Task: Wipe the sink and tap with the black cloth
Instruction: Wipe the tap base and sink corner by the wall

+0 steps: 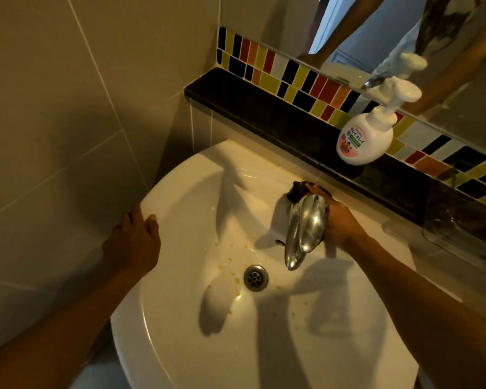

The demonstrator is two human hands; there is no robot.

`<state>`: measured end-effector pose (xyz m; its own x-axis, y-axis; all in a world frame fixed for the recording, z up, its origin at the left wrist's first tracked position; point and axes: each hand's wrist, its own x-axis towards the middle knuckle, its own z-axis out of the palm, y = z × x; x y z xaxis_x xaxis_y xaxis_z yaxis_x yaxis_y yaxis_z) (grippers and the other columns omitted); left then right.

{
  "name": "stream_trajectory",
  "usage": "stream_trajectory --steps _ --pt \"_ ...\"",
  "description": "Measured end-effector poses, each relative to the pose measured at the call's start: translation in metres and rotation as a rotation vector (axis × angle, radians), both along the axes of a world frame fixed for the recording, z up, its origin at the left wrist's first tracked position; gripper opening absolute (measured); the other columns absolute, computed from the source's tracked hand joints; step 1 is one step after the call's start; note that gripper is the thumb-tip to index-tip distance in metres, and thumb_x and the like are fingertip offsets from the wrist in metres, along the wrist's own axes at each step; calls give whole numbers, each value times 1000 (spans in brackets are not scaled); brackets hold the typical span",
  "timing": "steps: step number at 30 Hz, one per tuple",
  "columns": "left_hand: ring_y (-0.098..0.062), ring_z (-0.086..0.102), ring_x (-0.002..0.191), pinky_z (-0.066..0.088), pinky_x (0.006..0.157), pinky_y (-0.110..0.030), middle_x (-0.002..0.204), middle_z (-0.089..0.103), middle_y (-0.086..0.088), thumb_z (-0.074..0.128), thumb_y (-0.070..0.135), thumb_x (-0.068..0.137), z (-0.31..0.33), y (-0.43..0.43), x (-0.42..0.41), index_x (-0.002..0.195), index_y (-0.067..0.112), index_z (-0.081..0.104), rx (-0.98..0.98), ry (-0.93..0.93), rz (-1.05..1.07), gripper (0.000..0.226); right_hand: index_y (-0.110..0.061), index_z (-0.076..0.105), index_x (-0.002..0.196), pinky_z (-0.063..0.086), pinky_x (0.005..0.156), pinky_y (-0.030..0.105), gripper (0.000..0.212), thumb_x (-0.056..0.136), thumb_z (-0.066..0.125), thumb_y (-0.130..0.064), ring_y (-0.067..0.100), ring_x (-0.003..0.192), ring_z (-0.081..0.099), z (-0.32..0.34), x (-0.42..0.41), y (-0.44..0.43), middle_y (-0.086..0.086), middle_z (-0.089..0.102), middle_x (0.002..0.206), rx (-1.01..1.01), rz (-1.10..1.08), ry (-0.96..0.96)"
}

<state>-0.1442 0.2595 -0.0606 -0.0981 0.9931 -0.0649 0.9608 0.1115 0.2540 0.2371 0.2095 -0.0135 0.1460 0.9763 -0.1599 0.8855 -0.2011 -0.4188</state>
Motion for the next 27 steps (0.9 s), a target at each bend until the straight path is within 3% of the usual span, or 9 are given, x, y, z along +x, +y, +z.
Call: stream_trajectory --steps 4,8,12,14,16,18,21,24,27 --pt "-42 60 100 51 80 -52 124 54 -24 27 45 98 0 -1 -2 140 6 32 6 -9 -11 58 -31 43 137 43 100 34 50 92 60 -23 21 117 54 -9 6 -33 -4 56 127 62 -4 -122" --pt "-44 58 101 50 81 -53 126 52 -26 27 44 98 -2 -1 -3 141 5 30 12 0 -13 58 -34 61 114 50 87 33 22 95 50 -36 22 105 63 -14 8 -70 1 67 115 58 -99 -221" --pt "-48 55 105 47 85 -56 129 49 -30 28 41 99 -6 1 -3 141 3 29 21 2 -19 57 -16 49 138 36 109 37 51 90 46 2 26 134 41 -17 11 -95 6 46 145 38 -186 -125" --pt "-50 52 108 45 87 -58 131 45 -32 29 40 99 -8 1 -4 142 2 27 18 4 -21 57 -18 46 140 36 108 36 50 92 46 -4 26 134 41 -14 13 -110 4 46 145 -16 -205 -160" --pt "-52 51 108 44 89 -60 132 44 -34 30 39 99 -9 1 -3 142 1 26 10 -13 -19 57 -25 44 138 38 96 30 39 100 40 -32 23 120 49 -8 14 -130 2 51 135 -59 -241 -194" --pt "-53 49 109 43 90 -60 132 42 -35 31 37 100 -6 1 -2 142 0 25 -2 -53 -8 57 -23 42 139 39 94 32 68 93 6 -59 23 115 50 -6 17 -142 5 49 138 -59 -268 -281" --pt "-53 49 108 41 90 -60 132 42 -35 29 37 100 -2 0 -4 141 0 26 -26 -67 -6 56 -14 39 142 41 102 43 118 63 -34 -62 32 131 42 -12 21 -156 8 39 148 -49 -301 -199" --pt "-53 49 108 41 89 -59 133 41 -34 28 37 100 2 -2 -4 142 0 25 -35 -79 -18 56 -17 44 137 40 100 40 70 94 9 -60 27 113 52 -15 -2 -154 13 51 136 -28 -563 -91" --pt "-52 49 108 40 90 -58 134 41 -33 29 37 100 1 -2 -4 144 0 24 -36 -88 -16 57 -15 43 137 42 97 40 42 95 47 -17 30 112 53 -20 -24 -135 14 53 132 -21 -747 33"
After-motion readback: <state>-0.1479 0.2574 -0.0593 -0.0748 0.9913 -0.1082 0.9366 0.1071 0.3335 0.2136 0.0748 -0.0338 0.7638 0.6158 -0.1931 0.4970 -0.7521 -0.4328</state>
